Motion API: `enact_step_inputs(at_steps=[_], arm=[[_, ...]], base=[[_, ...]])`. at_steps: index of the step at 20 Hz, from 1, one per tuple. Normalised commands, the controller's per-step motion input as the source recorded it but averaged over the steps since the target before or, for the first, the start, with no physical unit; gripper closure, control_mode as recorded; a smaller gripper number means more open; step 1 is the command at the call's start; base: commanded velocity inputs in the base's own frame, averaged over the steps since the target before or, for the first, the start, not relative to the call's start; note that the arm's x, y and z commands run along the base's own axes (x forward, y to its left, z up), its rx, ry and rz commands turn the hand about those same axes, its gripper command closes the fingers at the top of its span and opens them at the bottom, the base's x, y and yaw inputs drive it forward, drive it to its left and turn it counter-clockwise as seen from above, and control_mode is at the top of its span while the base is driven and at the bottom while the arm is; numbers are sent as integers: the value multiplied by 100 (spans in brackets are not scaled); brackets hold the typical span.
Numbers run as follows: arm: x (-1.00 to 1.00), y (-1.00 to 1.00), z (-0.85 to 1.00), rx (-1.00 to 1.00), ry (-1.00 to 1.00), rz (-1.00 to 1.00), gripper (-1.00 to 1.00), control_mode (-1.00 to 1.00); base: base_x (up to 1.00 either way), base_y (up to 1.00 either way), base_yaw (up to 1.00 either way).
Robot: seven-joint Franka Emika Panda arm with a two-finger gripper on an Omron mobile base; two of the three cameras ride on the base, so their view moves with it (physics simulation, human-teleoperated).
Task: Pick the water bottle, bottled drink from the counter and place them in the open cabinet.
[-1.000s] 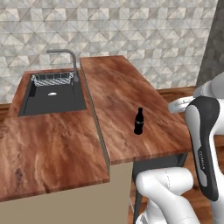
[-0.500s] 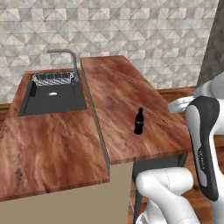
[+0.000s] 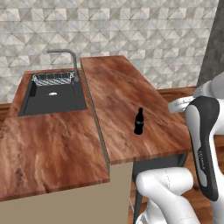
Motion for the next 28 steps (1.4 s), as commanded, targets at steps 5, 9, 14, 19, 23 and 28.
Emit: enact_step_inputs(at_steps=[5, 9, 14, 19, 23, 28], arm=[[0, 0, 0, 0, 0, 0, -100, 100], [0, 0, 0, 0, 0, 0, -100, 100], [0, 0, 0, 0, 0, 0, -100, 100], [0, 0, 0, 0, 0, 0, -100, 100], [0, 0, 0, 0, 0, 0, -100, 100], [0, 0, 0, 0, 0, 0, -100, 100]], base=[[48, 17, -1], [-34, 15, 0], [-60, 19, 0], [-30, 19, 0], [33, 17, 0], [58, 16, 0]])
